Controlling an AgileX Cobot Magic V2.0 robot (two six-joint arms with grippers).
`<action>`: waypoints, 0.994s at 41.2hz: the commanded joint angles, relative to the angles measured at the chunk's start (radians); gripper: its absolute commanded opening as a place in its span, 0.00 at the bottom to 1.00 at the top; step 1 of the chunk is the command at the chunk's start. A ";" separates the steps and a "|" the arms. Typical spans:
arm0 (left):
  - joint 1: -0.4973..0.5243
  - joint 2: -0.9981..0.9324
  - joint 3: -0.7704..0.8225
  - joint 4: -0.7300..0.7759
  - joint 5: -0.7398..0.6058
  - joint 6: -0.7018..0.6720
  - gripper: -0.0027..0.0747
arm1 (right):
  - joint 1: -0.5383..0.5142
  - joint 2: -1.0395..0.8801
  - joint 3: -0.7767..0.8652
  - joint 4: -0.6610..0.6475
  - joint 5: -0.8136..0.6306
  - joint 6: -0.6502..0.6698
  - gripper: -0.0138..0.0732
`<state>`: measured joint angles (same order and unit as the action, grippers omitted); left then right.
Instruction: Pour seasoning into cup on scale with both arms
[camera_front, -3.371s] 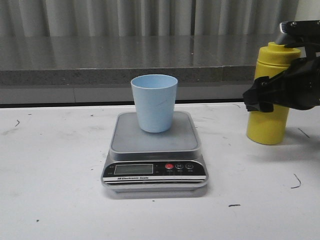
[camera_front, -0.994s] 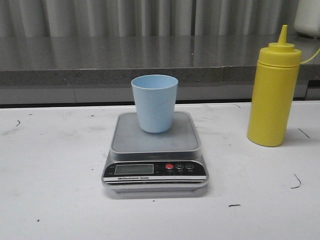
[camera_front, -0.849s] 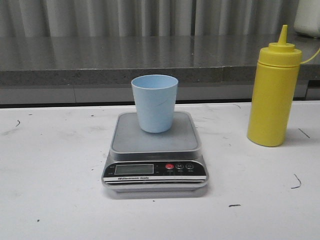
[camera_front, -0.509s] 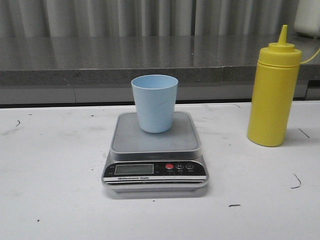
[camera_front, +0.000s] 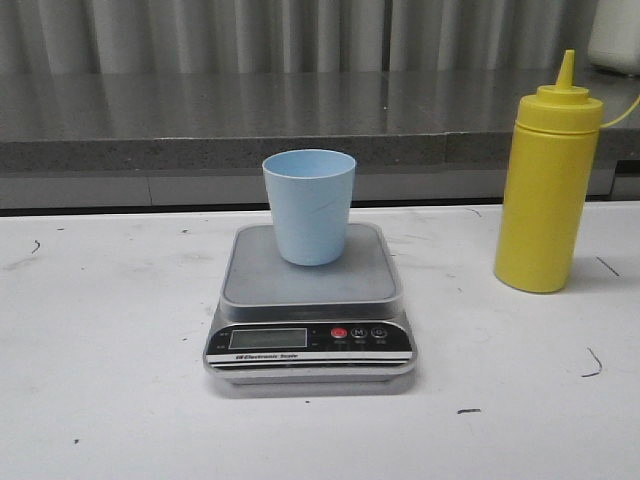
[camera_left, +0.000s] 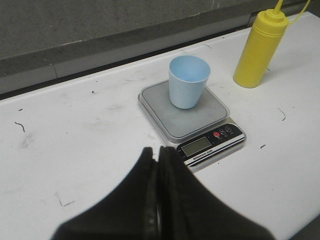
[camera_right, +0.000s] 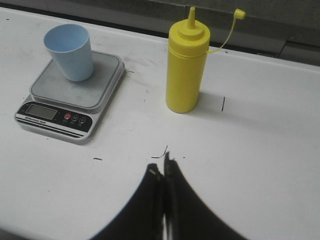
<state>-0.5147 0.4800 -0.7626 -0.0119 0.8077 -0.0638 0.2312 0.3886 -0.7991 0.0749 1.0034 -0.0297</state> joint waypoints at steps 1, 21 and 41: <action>0.000 0.004 -0.023 -0.002 -0.081 -0.005 0.01 | 0.003 0.010 -0.023 -0.006 -0.063 -0.009 0.02; 0.055 -0.068 0.106 -0.002 -0.192 -0.005 0.01 | 0.003 0.010 -0.023 -0.006 -0.064 -0.009 0.02; 0.419 -0.419 0.675 -0.021 -0.739 -0.005 0.01 | 0.003 0.010 -0.023 -0.006 -0.064 -0.009 0.02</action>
<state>-0.1227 0.0820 -0.1135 -0.0102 0.2282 -0.0638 0.2312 0.3886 -0.7991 0.0731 1.0039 -0.0297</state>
